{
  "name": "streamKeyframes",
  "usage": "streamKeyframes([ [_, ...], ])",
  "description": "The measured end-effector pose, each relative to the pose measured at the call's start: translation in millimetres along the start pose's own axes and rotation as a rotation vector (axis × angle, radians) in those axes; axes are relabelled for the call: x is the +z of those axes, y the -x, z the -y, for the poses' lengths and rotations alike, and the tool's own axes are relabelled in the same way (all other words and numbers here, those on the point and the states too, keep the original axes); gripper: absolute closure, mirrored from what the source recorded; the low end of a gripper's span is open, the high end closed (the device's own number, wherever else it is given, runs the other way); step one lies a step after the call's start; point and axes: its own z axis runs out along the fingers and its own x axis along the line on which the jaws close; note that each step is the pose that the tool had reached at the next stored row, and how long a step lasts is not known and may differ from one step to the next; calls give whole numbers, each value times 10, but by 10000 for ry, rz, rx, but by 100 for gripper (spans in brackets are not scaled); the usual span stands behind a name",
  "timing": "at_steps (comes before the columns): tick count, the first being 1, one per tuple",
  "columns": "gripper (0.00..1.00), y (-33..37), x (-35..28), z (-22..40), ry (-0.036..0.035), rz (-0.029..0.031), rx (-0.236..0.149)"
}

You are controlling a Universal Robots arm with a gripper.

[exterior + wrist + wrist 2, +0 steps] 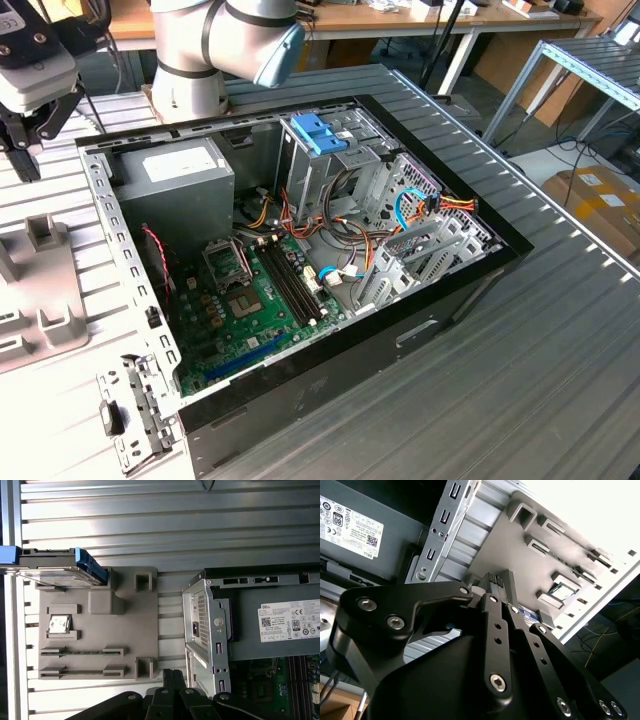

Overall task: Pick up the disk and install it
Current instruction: 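Reach for the disk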

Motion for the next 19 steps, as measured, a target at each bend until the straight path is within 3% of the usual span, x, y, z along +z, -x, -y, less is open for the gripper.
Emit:
streamKeyframes([
  [19,89,-187,8,15,0,0,0],
])
